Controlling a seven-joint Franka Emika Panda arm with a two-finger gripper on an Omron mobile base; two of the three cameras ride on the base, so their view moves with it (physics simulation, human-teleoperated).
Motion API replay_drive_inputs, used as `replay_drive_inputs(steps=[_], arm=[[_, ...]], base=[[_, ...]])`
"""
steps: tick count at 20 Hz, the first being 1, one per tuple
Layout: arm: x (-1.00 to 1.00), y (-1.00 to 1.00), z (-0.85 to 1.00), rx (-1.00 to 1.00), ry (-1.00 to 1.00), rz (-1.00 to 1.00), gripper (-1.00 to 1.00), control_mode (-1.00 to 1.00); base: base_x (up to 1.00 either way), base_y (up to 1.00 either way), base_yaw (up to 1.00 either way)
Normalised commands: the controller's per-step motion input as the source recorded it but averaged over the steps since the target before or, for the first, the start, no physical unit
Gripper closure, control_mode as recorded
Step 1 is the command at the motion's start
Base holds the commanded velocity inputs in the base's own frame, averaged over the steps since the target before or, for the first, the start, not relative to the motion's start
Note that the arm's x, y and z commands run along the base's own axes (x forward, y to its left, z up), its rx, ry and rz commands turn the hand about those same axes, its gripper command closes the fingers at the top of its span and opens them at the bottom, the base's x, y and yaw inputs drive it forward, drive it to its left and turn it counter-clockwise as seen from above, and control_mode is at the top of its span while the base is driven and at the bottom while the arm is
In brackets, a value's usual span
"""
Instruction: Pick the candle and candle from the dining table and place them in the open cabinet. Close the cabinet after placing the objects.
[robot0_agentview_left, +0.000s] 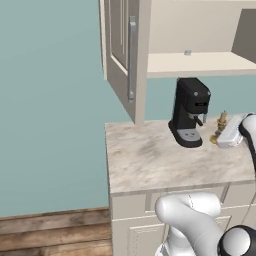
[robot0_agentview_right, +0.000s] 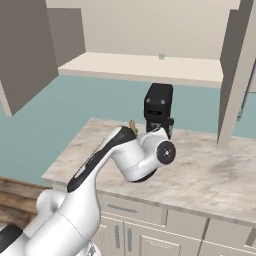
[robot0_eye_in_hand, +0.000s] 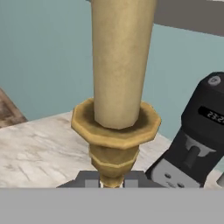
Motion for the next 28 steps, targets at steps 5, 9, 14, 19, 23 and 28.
replay_drive_inputs(steps=[5,9,14,19,23,28], arm=[[0.07,0.19,0.48,-0.02,0.0,0.0,1.0,-1.0],[0.17,0.16,0.56,0.0,0.0,0.0,1.0,-1.0],[0.21,0.07,0.53,0.0,0.0,0.0,1.0,-1.0],[0.24,0.04,0.48,0.0,0.0,0.0,1.0,-1.0],[0.12,0.0,0.48,0.0,0.0,0.0,1.0,-1.0],[0.02,0.03,0.46,0.0,-0.01,0.02,1.0,-1.0]], base=[[0.0,0.0,0.0],[0.0,0.0,0.0],[0.0,0.0,0.0],[0.0,0.0,0.0],[0.0,0.0,0.0],[0.0,0.0,0.0]])
